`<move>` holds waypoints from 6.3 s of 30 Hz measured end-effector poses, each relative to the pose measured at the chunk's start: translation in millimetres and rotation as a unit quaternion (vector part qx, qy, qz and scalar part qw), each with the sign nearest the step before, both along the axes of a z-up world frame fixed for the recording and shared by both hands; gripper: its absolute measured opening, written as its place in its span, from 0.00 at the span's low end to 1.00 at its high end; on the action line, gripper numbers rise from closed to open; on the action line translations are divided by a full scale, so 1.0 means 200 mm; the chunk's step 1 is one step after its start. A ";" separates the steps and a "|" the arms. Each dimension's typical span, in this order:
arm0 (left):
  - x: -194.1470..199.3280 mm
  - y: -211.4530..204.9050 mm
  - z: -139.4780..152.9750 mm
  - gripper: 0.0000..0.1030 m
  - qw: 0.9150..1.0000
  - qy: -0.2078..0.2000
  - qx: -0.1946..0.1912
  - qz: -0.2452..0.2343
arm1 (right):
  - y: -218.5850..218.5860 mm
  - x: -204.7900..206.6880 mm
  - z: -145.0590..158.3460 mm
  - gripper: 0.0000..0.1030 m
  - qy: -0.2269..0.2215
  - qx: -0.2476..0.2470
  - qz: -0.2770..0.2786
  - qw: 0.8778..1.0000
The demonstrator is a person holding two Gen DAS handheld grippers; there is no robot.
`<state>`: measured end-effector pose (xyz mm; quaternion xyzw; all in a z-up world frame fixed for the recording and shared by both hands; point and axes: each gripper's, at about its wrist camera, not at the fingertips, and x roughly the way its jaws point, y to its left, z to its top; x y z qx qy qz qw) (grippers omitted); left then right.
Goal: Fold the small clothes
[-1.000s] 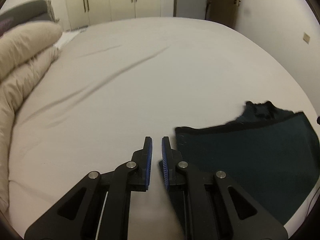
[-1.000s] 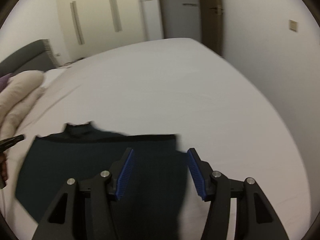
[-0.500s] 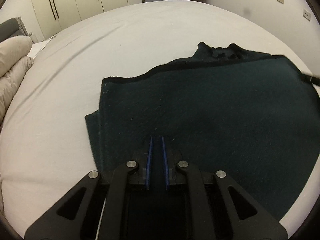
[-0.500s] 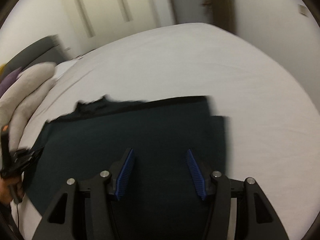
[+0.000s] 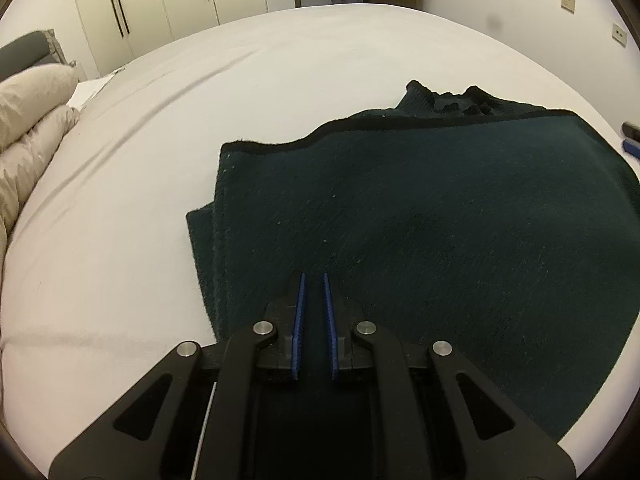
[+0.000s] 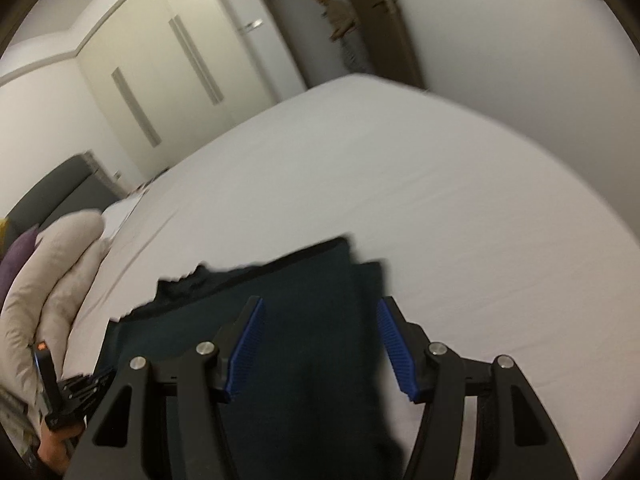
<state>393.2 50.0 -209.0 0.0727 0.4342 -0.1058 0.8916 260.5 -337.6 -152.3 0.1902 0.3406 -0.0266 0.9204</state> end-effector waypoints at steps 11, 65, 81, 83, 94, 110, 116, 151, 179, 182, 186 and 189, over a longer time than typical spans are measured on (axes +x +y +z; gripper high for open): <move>-0.05 0.09 0.00 0.09 0.999 0.001 -0.033 0.017 | -0.13 -0.14 -0.03 0.67 0.018 -0.002 -0.069 0.997; -0.85 0.40 0.25 0.76 0.977 -0.014 -0.146 0.156 | 1.01 -0.38 0.10 0.80 -0.006 -0.079 0.123 0.989; -0.76 0.46 -0.14 0.76 0.800 0.074 -0.542 0.245 | 0.99 -0.19 0.07 0.80 -0.011 -0.046 0.146 0.988; -0.74 0.46 -0.17 0.74 0.774 0.065 -0.576 0.255 | 0.98 -0.16 0.06 0.80 -0.007 -0.035 0.144 0.989; -0.48 0.41 -0.25 0.46 0.741 0.064 -0.617 0.258 | 1.02 0.04 0.02 0.64 0.028 -0.010 0.172 0.985; -0.26 0.31 -0.08 0.10 0.839 0.048 -0.500 0.209 | 1.07 0.20 -0.21 0.52 0.079 -0.038 0.176 0.981; -0.21 0.06 0.33 0.10 0.917 -0.021 -0.376 0.132 | 0.87 0.17 -0.11 0.63 0.059 0.091 0.184 0.977; -0.41 -1.19 0.37 0.10 0.977 -0.140 -0.002 -0.160 | 0.33 0.29 0.10 0.15 0.088 0.098 0.177 0.975; -0.41 -1.53 0.09 0.51 0.963 -0.078 0.033 -0.255 | -0.28 0.01 -0.15 0.26 0.089 0.088 0.086 0.988; -0.50 -1.41 0.18 0.85 0.957 -0.050 -0.022 -0.285 | -0.35 -0.05 -0.13 0.57 0.083 0.092 0.052 0.991; -0.57 -1.15 0.26 0.86 0.948 -0.030 -0.080 -0.307 | -0.40 -0.17 -0.04 0.57 0.075 0.074 0.023 0.994; -0.43 -0.94 0.30 0.86 0.954 -0.032 -0.120 -0.272 | -0.34 -0.29 0.05 0.58 0.055 0.074 0.032 0.995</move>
